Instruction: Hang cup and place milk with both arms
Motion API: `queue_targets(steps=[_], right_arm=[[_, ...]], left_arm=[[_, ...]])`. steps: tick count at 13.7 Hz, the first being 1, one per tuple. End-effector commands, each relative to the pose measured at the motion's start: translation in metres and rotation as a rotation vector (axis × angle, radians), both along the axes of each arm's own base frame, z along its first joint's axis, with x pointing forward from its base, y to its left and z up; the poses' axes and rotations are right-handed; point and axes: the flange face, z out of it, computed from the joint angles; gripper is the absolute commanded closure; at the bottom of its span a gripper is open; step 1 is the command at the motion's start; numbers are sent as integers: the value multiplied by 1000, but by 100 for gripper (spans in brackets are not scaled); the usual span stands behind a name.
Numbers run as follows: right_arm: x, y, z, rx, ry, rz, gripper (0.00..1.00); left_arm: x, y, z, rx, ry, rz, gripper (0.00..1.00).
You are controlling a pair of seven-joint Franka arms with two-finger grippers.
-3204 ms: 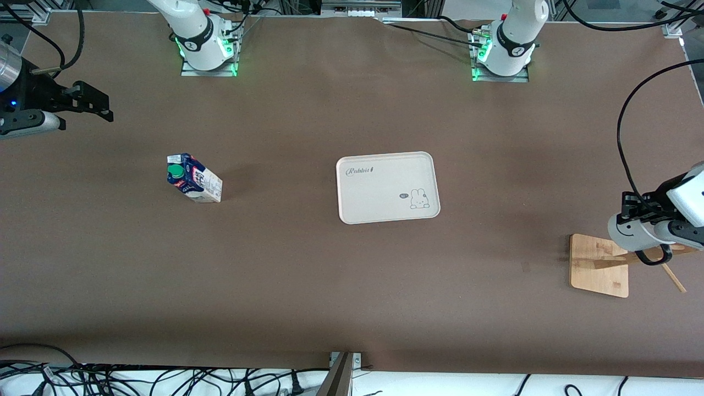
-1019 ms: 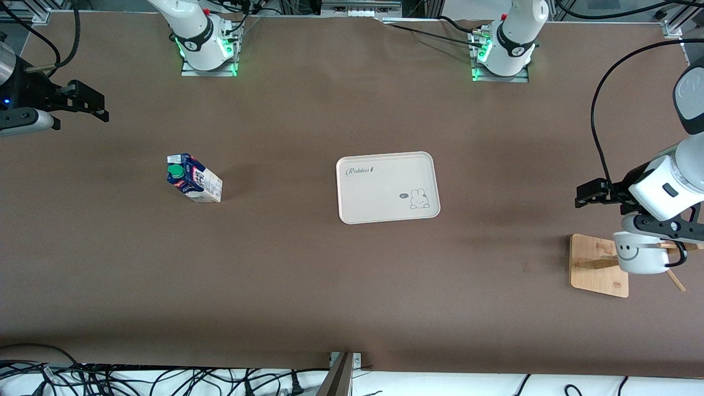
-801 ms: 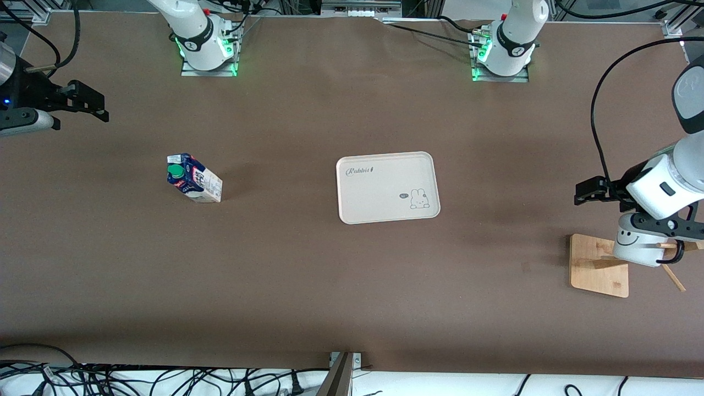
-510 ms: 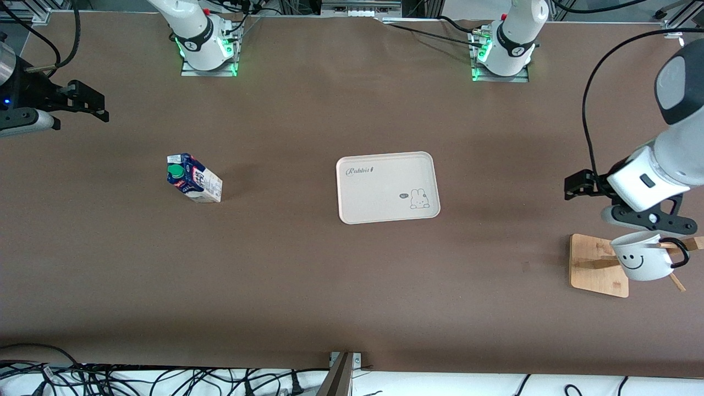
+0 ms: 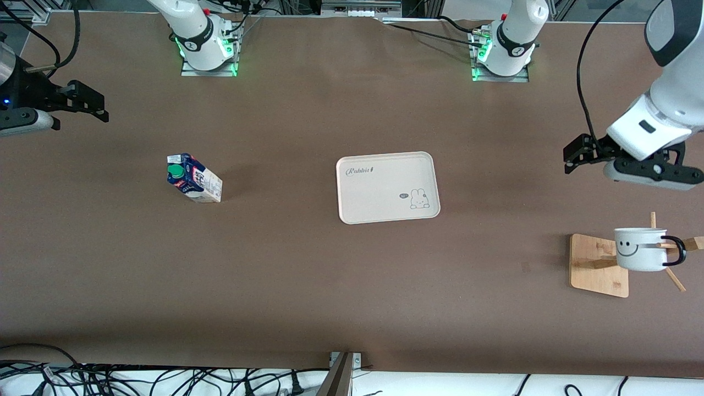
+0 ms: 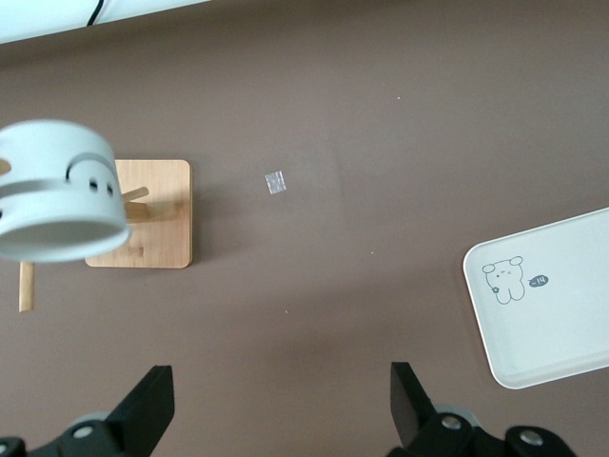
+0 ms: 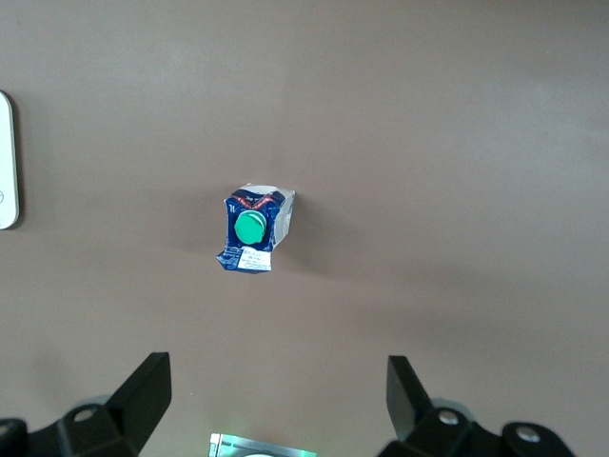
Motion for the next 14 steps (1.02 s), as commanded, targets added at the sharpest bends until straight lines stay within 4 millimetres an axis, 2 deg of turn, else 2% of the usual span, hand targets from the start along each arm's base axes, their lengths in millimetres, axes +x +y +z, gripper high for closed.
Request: queue_targets(steps=[1,3,6,14], right_arm=[[3,8,7,4,-27,-1,0],[3,8,7,20,-26,-24,0],[1,14,7,56,-16,-20,0],[1,15,8,-14,-23,6,0]], left_arm=[[-20,8,-4,12,-23,60,0],[-20,7,-5,10,-23,98,0],[-19,17,-6,3,-19,116,0],[-19,24,-7,5,-19,127,0]])
